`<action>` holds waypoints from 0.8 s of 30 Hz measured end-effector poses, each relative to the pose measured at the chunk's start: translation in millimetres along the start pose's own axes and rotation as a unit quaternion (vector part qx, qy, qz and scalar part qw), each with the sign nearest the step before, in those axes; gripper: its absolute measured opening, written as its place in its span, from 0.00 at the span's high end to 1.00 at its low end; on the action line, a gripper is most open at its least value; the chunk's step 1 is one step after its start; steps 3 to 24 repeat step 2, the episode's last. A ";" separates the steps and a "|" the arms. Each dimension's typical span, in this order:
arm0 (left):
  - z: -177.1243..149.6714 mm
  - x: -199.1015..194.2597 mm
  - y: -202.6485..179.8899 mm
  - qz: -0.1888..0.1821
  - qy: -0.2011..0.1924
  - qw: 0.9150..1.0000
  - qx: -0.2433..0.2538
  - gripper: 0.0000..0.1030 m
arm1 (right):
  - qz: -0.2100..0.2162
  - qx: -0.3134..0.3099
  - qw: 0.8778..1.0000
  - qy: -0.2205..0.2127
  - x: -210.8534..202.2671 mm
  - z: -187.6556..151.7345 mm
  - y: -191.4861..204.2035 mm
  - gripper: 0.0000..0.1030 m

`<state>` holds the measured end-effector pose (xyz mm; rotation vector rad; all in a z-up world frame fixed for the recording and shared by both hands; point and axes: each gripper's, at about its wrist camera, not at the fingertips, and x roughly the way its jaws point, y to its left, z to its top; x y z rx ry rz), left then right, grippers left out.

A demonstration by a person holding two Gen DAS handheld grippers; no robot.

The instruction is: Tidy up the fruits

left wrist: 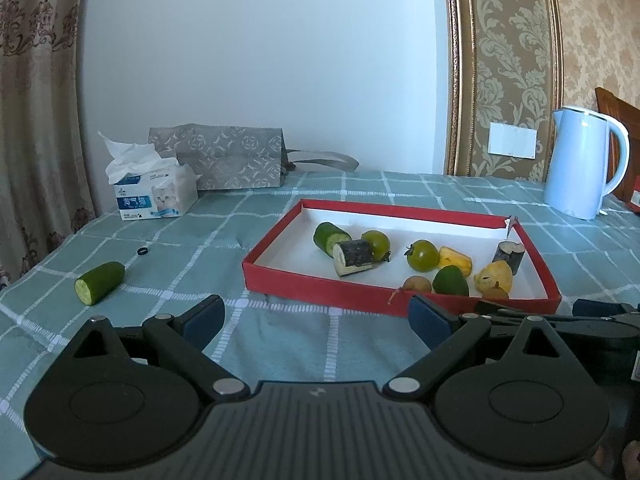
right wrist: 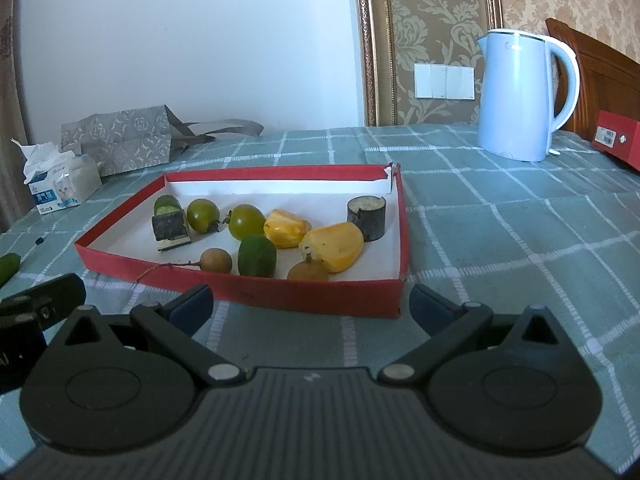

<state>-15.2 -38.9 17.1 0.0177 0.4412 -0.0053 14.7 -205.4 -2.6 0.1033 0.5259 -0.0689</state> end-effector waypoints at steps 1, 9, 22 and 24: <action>0.0 0.1 -0.7 -0.001 0.001 1.000 0.001 0.04 | 0.000 0.000 1.000 0.000 0.3 -0.1 -0.1 0.00; -0.2 0.5 -1.5 -0.002 0.002 1.000 0.003 0.04 | 0.000 0.000 1.000 0.001 0.5 -0.2 -0.2 0.00; -0.2 0.5 -1.5 -0.002 0.002 1.000 0.003 0.04 | 0.000 0.000 1.000 0.001 0.5 -0.2 -0.2 0.00; -0.2 0.5 -1.5 -0.002 0.002 1.000 0.003 0.04 | 0.000 0.000 1.000 0.001 0.5 -0.2 -0.2 0.00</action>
